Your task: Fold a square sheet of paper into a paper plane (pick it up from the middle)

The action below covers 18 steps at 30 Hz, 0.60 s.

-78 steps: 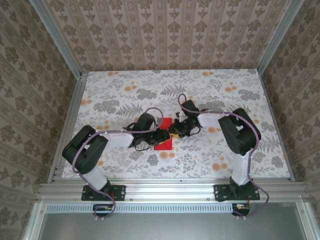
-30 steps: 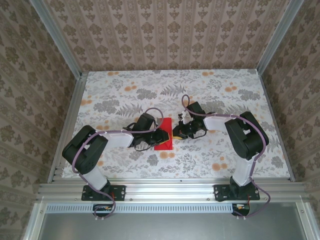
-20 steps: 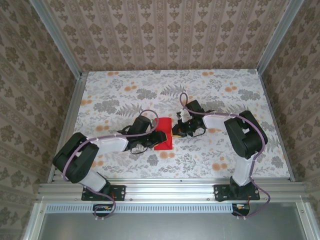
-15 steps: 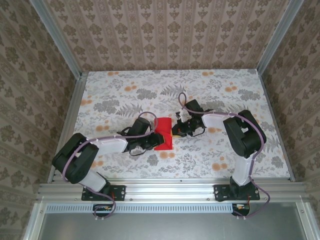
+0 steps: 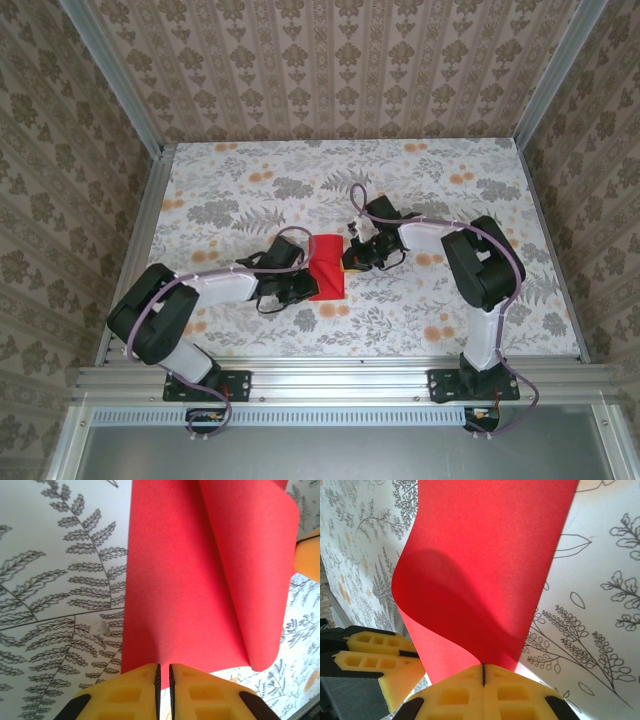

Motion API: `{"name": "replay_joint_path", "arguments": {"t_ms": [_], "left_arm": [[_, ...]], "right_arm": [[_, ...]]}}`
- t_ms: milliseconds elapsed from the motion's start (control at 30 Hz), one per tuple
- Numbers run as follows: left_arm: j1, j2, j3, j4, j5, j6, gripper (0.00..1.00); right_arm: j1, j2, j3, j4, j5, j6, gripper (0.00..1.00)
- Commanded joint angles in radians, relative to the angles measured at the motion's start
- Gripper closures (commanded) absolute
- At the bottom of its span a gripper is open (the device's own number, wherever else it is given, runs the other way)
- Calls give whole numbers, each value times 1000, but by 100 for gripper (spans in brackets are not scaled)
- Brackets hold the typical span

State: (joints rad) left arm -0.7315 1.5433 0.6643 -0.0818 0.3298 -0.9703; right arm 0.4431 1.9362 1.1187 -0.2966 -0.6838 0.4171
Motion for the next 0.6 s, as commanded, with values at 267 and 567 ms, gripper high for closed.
{"name": "replay_joint_path", "arguments": {"t_ms": [267,567], "left_arm": [[-3,37,54,-125,-23,64,87],[-3,51,71,-140,-18,75,87]], "right_arm": [[6,33,55,-57,46,-39,94],[6,46,76,-73,49,-49,94]]}}
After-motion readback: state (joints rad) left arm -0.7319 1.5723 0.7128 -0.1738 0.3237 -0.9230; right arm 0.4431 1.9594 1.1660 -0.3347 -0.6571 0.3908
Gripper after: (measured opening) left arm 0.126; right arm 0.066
